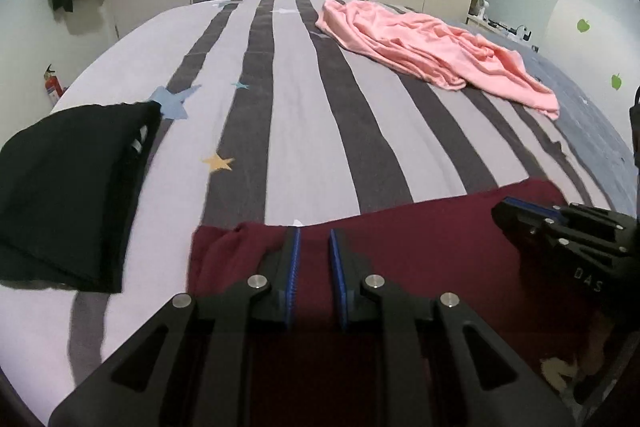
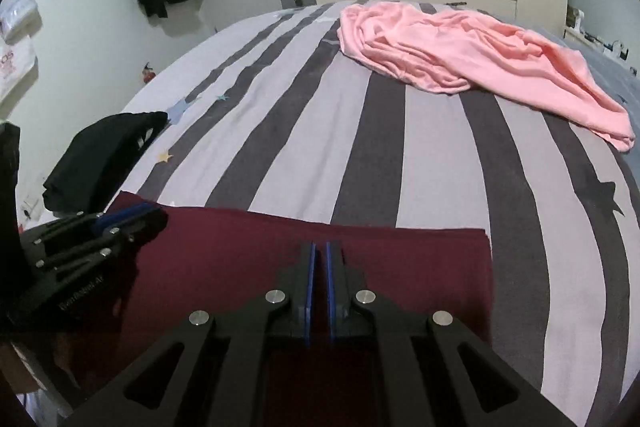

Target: Fold clothes

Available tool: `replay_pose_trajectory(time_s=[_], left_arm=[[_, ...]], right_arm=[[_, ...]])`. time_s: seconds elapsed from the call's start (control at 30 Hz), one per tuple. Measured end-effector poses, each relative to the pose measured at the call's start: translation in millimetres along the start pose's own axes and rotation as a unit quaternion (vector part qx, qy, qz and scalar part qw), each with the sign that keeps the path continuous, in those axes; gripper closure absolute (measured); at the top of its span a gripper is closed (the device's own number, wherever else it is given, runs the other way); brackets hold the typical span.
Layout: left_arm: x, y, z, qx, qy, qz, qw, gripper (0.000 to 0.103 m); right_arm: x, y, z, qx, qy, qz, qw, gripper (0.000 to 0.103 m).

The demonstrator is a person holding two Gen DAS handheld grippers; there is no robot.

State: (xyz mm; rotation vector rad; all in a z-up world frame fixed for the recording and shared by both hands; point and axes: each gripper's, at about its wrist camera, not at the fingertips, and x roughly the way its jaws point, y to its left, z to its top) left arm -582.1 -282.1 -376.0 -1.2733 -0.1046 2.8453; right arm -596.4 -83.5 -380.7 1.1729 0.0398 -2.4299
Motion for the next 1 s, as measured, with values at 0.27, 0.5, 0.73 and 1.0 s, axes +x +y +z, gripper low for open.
replay_pose_trajectory(time_s=[0.27,0.5,0.73,1.0], left_arm=[[-9,14,-10,0.002,-0.009,0.012,0.9999,0.096],[-15,19,-5,-0.021,-0.015,0.011,0.9996,0.097],[-26,29,-6,-0.024,-0.022,0.024,0.9992,0.098],[-4,46,-17,-0.027,0.008,0.048,0.9985,0.098]], right_arm=[[0,-44,-1,0.047,-0.009,-0.031,0.998,0.102],[6,-43,0,0.032,-0.007,-0.034,0.999,0.102],[5,-43,1,0.029,-0.009,-0.038,0.999,0.102],[9,-44,0,0.03,-0.006,-0.038,0.999,0.102]])
